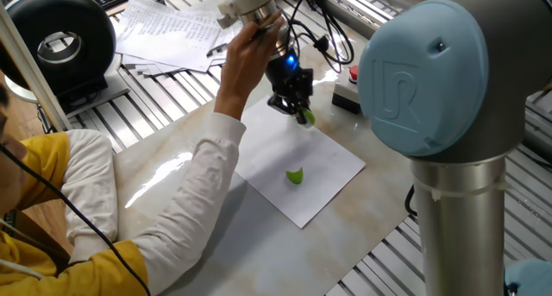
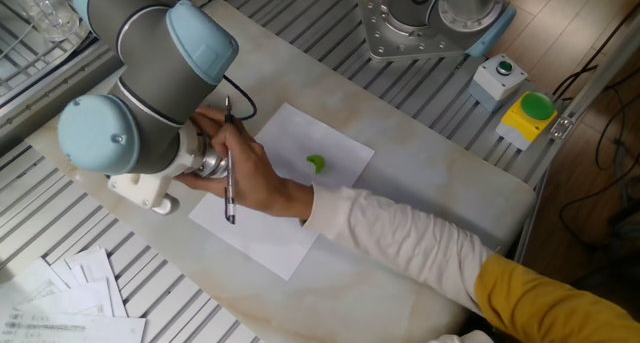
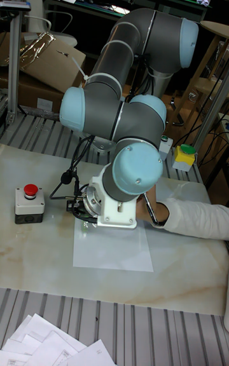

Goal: Use the correction tape on paper

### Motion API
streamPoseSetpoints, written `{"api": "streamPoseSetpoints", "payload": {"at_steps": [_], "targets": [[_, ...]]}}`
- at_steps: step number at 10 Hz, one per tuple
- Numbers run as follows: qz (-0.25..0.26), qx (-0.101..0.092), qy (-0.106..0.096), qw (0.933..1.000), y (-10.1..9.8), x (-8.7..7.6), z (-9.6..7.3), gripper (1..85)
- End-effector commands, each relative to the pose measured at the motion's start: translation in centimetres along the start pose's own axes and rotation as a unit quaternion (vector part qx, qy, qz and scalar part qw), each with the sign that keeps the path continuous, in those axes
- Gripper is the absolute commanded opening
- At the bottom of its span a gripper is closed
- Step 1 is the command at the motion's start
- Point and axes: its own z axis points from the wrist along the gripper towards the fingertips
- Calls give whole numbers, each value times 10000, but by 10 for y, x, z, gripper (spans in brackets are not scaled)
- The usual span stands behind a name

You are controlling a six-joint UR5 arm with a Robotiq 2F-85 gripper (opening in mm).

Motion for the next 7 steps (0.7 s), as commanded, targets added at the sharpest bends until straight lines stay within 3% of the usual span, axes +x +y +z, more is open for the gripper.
{"api": "streamPoseSetpoints", "payload": {"at_steps": [1,3,4,7], "targets": [[-149,7,-581,9982,6,-34,-22,10],[-300,281,-1035,9938,-3,-61,-31,10],[-330,281,-1176,9921,-1,-69,-33,10],[-393,201,-1289,9907,4,-75,-34,10]]}}
